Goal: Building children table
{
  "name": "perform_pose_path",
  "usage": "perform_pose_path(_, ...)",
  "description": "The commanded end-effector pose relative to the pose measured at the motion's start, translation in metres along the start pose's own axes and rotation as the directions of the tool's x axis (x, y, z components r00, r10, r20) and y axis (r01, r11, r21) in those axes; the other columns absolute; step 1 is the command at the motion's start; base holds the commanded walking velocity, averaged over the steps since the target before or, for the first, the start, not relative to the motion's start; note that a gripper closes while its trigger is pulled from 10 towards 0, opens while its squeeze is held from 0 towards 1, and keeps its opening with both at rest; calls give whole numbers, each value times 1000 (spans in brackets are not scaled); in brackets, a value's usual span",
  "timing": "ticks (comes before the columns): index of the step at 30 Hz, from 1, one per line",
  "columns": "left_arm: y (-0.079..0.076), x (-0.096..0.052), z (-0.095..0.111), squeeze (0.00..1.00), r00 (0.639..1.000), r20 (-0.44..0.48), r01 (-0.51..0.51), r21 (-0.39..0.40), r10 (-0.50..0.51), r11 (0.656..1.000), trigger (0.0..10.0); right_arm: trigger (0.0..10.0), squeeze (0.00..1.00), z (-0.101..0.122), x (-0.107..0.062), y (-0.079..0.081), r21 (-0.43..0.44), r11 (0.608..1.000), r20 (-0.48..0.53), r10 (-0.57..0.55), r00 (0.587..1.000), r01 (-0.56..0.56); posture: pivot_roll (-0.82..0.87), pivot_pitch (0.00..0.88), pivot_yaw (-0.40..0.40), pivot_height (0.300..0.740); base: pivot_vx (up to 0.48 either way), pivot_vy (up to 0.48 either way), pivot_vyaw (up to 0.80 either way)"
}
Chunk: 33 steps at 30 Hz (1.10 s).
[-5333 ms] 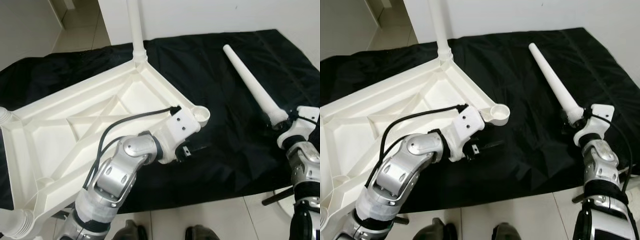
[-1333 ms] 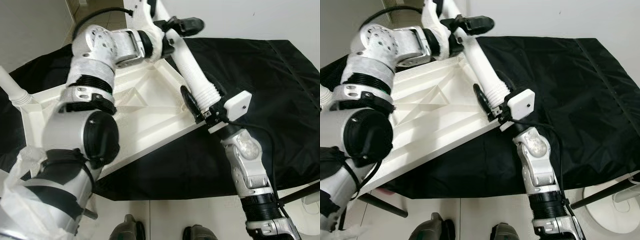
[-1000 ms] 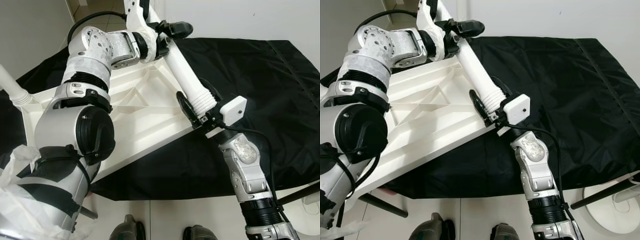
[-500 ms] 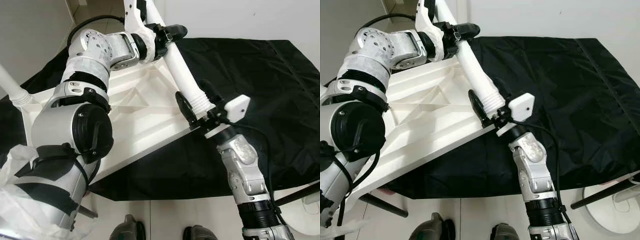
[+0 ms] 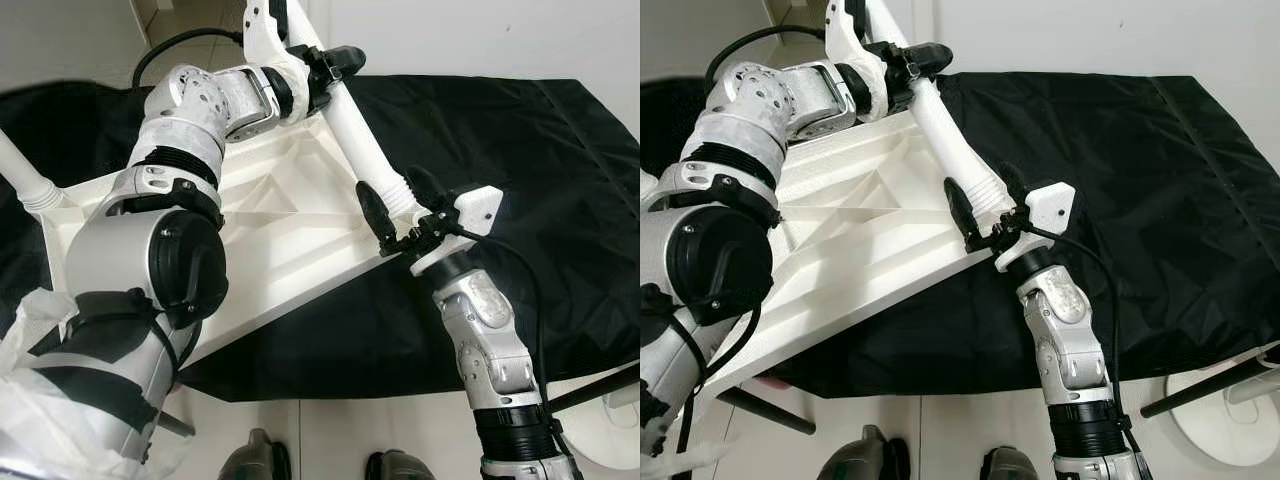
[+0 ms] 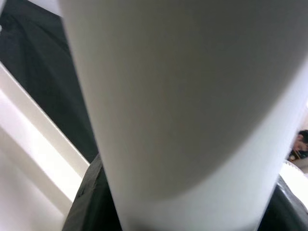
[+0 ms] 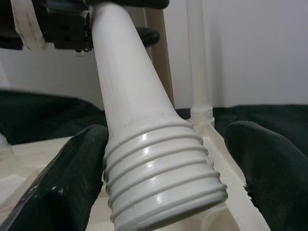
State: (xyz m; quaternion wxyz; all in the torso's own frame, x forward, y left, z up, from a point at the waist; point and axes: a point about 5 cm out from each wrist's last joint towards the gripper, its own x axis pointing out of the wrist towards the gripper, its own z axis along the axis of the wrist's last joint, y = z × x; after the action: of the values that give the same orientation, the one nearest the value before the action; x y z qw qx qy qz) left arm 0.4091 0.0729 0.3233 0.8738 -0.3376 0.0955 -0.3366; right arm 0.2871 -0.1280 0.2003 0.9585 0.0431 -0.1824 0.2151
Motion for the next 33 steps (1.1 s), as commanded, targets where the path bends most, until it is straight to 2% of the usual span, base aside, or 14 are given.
perform_pose_path(1,2,-12,25,0,996,86,-15,76,8,997,10000,10000,0,-16,-17,-31,-52,985,-123,-170,978,164,-124,67,49,740,0,0,0)
perform_pose_path(5,6,-15,32,0,992,123,-48,79,38,996,10000,10000,0,-18,-20,-44,-86,978,-165,-201,966,189,-119,60,30,740,0,0,0)
perform_pose_path(10,7,-17,36,0,989,140,-59,84,47,995,10000,10000,0,-18,-20,-48,-93,978,-172,-203,964,189,-108,56,23,740,0,0,0)
perform_pose_path(14,11,-24,47,0,982,173,-86,53,76,995,10000,10000,0,-13,-16,-50,-75,981,-112,-186,976,178,-93,43,20,740,0,0,0)
perform_pose_path(19,13,-25,48,0,981,175,-94,25,88,995,10000,10000,0,-10,-16,-48,-34,986,-60,-166,984,164,-84,45,16,740,0,0,0)
perform_pose_path(22,13,-26,47,0,984,160,-79,-3,78,997,10000,10000,0,-1,-15,-40,10,994,32,-107,994,107,-80,48,15,740,0,0,0)
perform_pose_path(28,12,-25,45,0,987,145,-58,-43,64,997,10000,10000,0,5,-12,-39,29,996,73,-91,993,89,-79,46,19,740,0,0,0)
perform_pose_path(30,10,-23,42,0,991,128,-28,-123,44,992,10000,10000,0,7,-11,-39,32,997,91,-78,993,75,-76,45,22,740,0,0,0)
perform_pose_path(33,9,-22,41,0,991,123,-29,-129,45,991,10000,10000,0,9,-11,-40,32,997,103,-70,992,67,-75,42,27,740,0,0,0)
